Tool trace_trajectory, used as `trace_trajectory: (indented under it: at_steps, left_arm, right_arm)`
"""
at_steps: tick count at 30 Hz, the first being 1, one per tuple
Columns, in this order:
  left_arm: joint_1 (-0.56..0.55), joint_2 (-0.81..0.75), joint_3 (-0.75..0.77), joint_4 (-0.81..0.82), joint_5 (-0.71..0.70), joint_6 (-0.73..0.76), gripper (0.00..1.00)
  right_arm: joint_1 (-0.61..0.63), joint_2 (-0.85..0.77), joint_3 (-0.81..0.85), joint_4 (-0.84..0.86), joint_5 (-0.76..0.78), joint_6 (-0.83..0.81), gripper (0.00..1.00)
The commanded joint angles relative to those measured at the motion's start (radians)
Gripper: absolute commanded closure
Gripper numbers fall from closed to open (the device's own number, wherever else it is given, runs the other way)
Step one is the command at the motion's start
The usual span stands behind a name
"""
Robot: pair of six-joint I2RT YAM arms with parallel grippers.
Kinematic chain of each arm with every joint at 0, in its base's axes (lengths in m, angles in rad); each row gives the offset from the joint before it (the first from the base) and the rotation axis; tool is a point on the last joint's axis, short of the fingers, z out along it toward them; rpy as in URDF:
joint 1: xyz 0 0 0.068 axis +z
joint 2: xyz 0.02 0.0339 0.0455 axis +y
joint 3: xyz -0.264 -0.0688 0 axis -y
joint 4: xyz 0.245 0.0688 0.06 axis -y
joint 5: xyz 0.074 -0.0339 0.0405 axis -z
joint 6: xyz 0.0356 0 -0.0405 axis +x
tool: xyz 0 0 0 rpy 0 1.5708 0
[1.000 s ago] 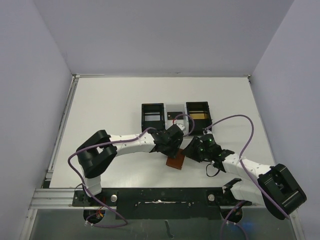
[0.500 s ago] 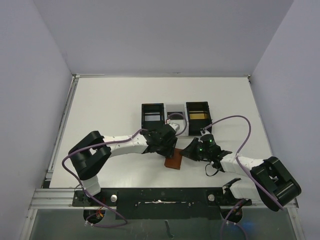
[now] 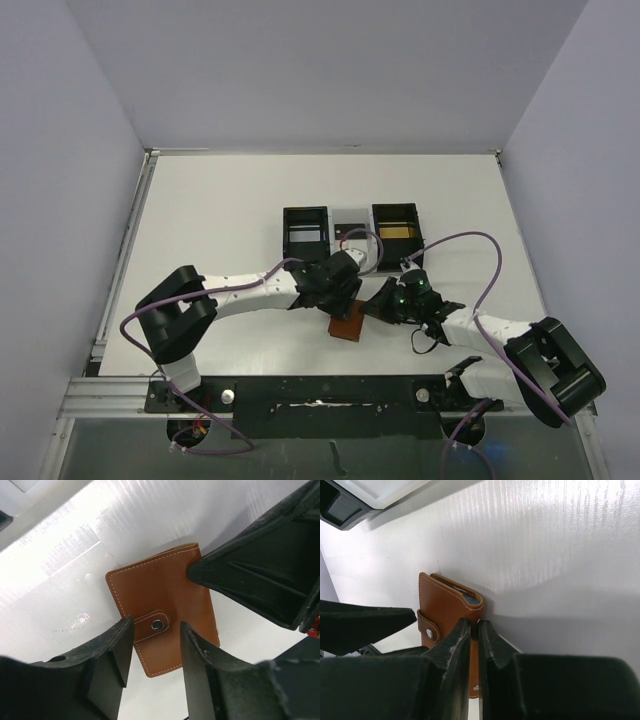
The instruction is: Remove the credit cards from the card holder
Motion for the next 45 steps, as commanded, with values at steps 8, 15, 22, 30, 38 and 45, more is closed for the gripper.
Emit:
trace_trajectory:
  at_steps: [8,15,22,30,38,45]
  left_arm:
    - [-0.044,0.084,0.074,-0.087,-0.155,0.041,0.53]
    - [-0.050,0.079,0.054,-0.157,-0.363,0.001,0.79]
    - [-0.030,-0.015,-0.015,-0.090,-0.373,-0.039,0.84]
    - [-0.005,-0.041,-0.041,-0.091,-0.389,-0.071,0.85]
    - [0.002,-0.042,-0.056,-0.018,-0.254,-0.055,0.69]
    - [0.060,-0.073,-0.114,0.071,-0.098,-0.080,0.69]
  right_arm:
    - [0.002,-0.013,0.008,-0.071,0.029,-0.012,1.00]
    - [-0.005,-0.034,0.009,-0.114,0.055,-0.012,1.00]
    - [-0.010,-0.034,0.018,-0.137,0.059,-0.021,1.00]
    - [-0.014,-0.027,0.025,-0.140,0.060,-0.024,1.00]
    - [-0.014,-0.034,0.048,-0.145,0.044,-0.046,0.96]
    - [-0.015,-0.024,0.062,-0.151,0.036,-0.054,0.94]
